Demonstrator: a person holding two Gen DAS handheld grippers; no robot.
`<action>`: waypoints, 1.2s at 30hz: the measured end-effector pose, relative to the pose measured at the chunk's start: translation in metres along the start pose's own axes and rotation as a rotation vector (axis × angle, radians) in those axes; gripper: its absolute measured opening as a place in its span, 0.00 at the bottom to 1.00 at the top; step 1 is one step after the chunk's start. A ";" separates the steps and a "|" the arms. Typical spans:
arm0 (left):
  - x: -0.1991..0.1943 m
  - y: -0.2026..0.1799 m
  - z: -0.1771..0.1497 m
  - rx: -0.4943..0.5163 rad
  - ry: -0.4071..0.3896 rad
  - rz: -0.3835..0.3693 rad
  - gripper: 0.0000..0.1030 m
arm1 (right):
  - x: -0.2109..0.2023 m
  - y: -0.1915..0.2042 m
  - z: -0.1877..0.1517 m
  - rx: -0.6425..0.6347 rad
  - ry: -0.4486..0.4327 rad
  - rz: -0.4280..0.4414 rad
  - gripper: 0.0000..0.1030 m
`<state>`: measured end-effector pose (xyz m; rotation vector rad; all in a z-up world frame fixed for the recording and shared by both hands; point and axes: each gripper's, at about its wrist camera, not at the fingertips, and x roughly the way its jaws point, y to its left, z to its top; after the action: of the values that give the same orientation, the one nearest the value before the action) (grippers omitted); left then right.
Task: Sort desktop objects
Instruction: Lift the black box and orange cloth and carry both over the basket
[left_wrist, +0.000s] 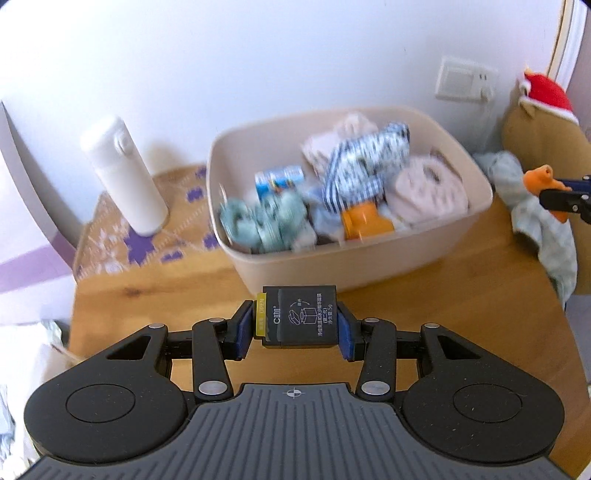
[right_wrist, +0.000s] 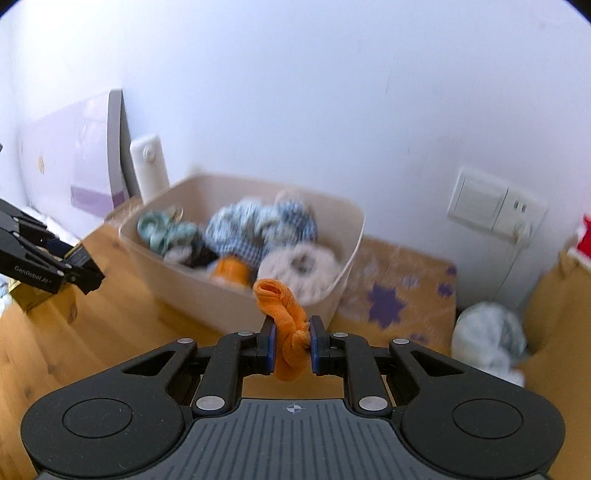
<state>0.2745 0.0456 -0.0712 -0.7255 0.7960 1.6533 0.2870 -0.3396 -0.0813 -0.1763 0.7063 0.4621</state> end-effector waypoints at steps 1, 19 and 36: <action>-0.002 0.002 0.006 -0.002 -0.014 0.001 0.44 | -0.002 -0.002 0.006 -0.005 -0.012 -0.004 0.16; 0.022 0.021 0.094 0.027 -0.128 0.038 0.44 | 0.025 -0.002 0.111 -0.069 -0.165 -0.039 0.16; 0.093 0.014 0.089 0.004 0.038 0.001 0.44 | 0.127 0.035 0.095 0.068 0.049 0.044 0.16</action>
<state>0.2365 0.1674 -0.0918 -0.7558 0.8263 1.6428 0.4105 -0.2356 -0.0938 -0.1087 0.7736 0.4765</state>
